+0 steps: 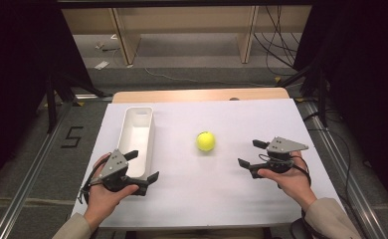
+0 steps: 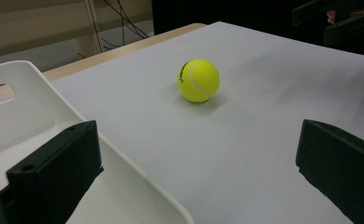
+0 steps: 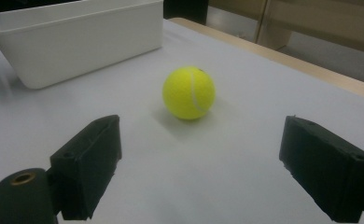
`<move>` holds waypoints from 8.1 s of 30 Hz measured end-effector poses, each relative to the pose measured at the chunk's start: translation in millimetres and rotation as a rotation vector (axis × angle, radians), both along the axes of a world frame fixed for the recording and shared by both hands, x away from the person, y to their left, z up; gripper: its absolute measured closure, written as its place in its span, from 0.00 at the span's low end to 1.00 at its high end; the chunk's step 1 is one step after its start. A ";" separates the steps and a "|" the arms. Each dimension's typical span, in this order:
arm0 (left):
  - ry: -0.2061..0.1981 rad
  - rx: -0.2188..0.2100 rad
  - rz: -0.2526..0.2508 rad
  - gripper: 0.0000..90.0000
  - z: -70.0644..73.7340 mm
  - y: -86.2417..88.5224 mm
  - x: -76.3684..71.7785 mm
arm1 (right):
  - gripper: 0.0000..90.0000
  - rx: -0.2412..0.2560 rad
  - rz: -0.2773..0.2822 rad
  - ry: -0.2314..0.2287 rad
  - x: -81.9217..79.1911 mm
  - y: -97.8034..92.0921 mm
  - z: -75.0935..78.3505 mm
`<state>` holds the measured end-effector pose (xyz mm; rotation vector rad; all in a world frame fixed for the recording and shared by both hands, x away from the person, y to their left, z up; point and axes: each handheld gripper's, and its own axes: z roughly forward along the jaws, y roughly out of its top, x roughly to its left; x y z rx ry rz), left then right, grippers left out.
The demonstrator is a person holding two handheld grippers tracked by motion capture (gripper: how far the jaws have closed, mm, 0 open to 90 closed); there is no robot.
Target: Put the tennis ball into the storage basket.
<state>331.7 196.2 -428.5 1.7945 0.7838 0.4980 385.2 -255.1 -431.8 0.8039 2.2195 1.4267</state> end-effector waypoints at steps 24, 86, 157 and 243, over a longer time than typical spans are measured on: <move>0.001 -0.004 -0.003 0.00 0.2 -0.1 -0.1 | 0.09 -0.027 0.049 0.016 16.4 27.7 -4.0; -0.001 0.001 -0.006 0.00 0.2 -0.2 0.1 | 0.07 -0.026 0.044 0.036 41.9 50.9 -10.3; -0.003 -0.002 -0.007 0.00 0.6 -0.6 -0.3 | 0.07 -0.053 0.054 0.079 78.4 93.4 -26.5; -0.006 -0.003 -0.013 0.00 1.1 -0.6 -0.6 | 0.10 -0.112 0.040 0.141 109.0 124.2 -52.1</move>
